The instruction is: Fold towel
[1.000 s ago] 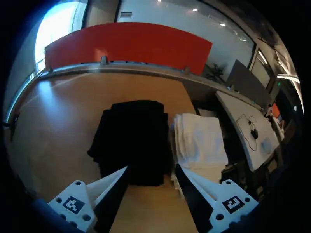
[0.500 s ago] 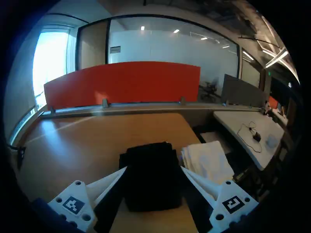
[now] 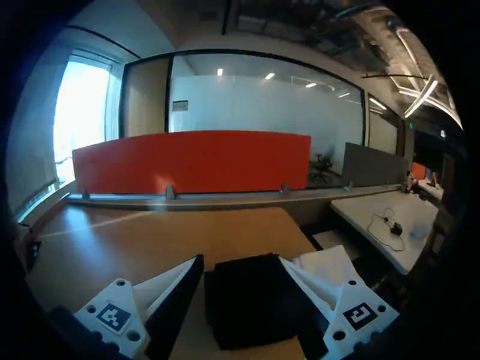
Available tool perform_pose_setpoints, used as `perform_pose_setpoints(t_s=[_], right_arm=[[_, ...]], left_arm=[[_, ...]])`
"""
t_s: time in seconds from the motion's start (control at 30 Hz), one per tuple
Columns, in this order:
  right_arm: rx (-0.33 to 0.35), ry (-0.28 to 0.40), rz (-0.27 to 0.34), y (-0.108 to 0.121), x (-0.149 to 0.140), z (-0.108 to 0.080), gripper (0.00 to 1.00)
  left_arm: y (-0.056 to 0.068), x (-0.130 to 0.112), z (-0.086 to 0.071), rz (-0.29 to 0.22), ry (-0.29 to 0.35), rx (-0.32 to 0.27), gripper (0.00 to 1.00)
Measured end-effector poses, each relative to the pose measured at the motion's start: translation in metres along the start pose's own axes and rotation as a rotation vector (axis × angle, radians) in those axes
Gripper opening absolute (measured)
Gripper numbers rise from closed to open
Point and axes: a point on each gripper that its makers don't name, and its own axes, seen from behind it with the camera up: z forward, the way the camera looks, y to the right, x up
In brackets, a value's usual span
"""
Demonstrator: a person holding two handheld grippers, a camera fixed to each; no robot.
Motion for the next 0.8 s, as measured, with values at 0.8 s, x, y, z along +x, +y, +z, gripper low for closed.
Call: perform_pose_setpoints(t_s=[0.8], right_arm=[[0.068,0.155,-0.053,-0.116,0.052,-0.001,0.86]], left_arm=[[-0.05,0.069,0.008,-0.015,0.264,0.053,0.9]])
